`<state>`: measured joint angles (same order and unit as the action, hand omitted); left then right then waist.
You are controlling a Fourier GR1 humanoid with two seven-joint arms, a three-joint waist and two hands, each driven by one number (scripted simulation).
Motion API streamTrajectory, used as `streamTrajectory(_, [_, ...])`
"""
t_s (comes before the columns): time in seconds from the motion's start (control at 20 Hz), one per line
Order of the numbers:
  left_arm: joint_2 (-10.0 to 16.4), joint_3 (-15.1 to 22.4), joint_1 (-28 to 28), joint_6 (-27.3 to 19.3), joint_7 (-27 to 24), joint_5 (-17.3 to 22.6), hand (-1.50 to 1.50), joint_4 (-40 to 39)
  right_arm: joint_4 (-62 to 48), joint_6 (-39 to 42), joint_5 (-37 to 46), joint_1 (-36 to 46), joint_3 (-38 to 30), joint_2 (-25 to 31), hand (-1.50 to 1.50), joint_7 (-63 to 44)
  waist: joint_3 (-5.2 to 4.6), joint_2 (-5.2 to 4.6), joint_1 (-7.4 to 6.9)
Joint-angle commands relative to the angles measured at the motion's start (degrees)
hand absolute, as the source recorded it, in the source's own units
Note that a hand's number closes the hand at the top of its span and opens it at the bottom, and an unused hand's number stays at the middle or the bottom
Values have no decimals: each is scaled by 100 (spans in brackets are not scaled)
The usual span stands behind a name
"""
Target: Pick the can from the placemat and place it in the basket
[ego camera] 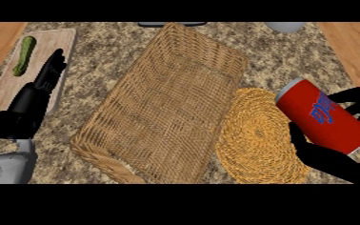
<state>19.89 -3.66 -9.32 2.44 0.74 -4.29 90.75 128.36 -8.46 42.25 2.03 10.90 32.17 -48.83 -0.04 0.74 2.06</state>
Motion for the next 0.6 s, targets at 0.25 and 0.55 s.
streamTrajectory(0.25, [3,59,-348,151,28,-50,0,-208,1260,1471,-622,2313,117,-165,150,-1715,-21,-46,-240])
streamTrajectory(0.55, [-74,81,-249,138,-104,-84,0,-203,76,2090,-1244,4375,131,-888,150,-2579,-26,-36,-313])
